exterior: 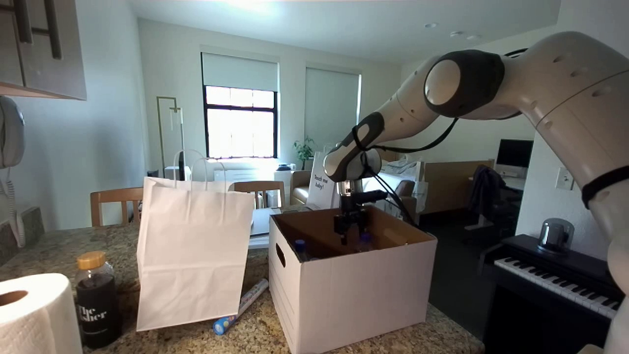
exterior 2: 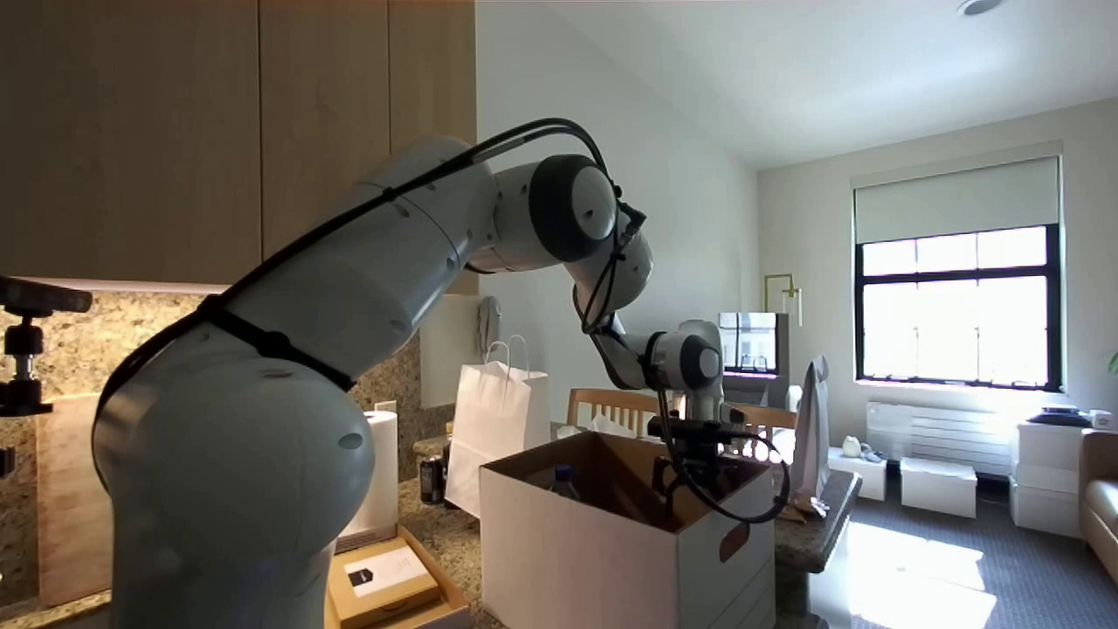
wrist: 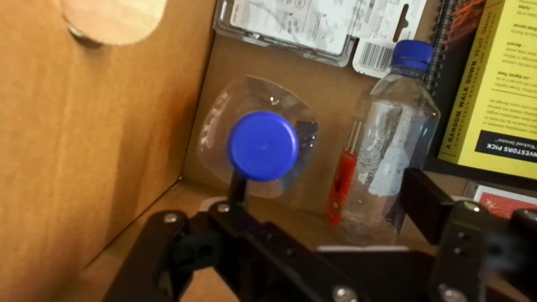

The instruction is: Remove the bottles from the box and put them on the table

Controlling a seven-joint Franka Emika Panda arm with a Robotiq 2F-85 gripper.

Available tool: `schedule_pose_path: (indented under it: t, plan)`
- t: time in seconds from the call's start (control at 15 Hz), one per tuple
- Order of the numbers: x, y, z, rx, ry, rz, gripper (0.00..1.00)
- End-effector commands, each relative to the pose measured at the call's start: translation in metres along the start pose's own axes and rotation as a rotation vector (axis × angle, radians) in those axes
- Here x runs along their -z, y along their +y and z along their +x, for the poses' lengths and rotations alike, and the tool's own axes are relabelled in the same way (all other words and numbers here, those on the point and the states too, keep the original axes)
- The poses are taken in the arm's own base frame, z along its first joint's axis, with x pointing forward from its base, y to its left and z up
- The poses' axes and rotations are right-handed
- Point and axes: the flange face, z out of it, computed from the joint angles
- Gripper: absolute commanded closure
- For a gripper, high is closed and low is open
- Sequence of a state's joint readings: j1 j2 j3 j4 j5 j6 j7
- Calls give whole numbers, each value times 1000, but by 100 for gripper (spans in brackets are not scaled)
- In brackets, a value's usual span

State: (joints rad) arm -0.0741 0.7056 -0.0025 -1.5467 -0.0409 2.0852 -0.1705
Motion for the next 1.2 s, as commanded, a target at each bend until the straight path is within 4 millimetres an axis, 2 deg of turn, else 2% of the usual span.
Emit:
schedule_pose_path:
  t: [0.0, 0.2, 0.33, 0.4, 0.47, 0.53, 0.8, 0.93, 1.0, 1.07, 1.13]
  plan:
    - [14, 10, -11, -116, 61, 28, 38]
    - [24, 18, -16, -188, 73, 7, 58]
    - [31, 21, -20, -226, 68, -13, 59]
    - [33, 23, -20, -242, 54, -20, 51]
    - [34, 24, -21, -248, 42, -27, 31]
    - [35, 26, -22, -257, 37, -23, 30]
    - [28, 28, -26, -261, -31, -12, 6]
    - [26, 27, -28, -265, -60, -9, 0]
    - [25, 27, -29, -269, -69, -12, 37]
    - [24, 26, -30, -269, -72, -11, 32]
    - [25, 26, -31, -269, -74, -8, 32]
